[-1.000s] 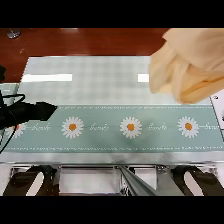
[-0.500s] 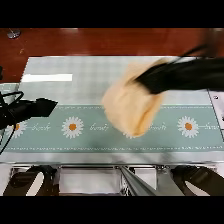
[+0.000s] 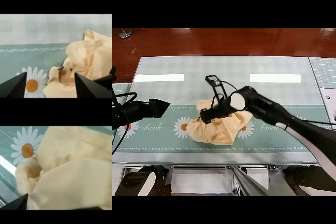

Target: Fold the shirts.

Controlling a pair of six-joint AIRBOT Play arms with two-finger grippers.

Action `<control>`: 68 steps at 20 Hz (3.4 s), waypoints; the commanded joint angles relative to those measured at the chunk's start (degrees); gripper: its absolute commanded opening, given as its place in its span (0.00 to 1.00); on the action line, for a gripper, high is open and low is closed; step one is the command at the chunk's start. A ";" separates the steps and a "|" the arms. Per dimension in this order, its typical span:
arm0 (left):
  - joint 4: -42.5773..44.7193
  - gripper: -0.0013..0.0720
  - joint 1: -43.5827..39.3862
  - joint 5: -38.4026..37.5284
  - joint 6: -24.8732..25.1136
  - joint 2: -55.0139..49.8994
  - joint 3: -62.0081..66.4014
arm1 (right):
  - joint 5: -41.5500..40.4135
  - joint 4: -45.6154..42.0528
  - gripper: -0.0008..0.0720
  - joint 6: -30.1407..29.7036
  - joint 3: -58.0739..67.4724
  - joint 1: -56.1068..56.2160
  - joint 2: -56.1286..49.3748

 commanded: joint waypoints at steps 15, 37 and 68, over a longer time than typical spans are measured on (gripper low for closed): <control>-22.47 0.97 0.87 0.35 -0.26 -7.19 -28.92 | 14.21 10.27 0.86 -4.98 -47.21 -54.12 54.14; -39.93 0.04 -6.86 14.23 24.65 -22.77 -21.57 | -15.08 29.29 0.86 -0.44 -56.48 -14.16 32.39; -40.30 0.04 1.84 7.52 17.03 -22.71 47.78 | 17.51 1.77 0.05 -10.91 38.56 -33.20 21.86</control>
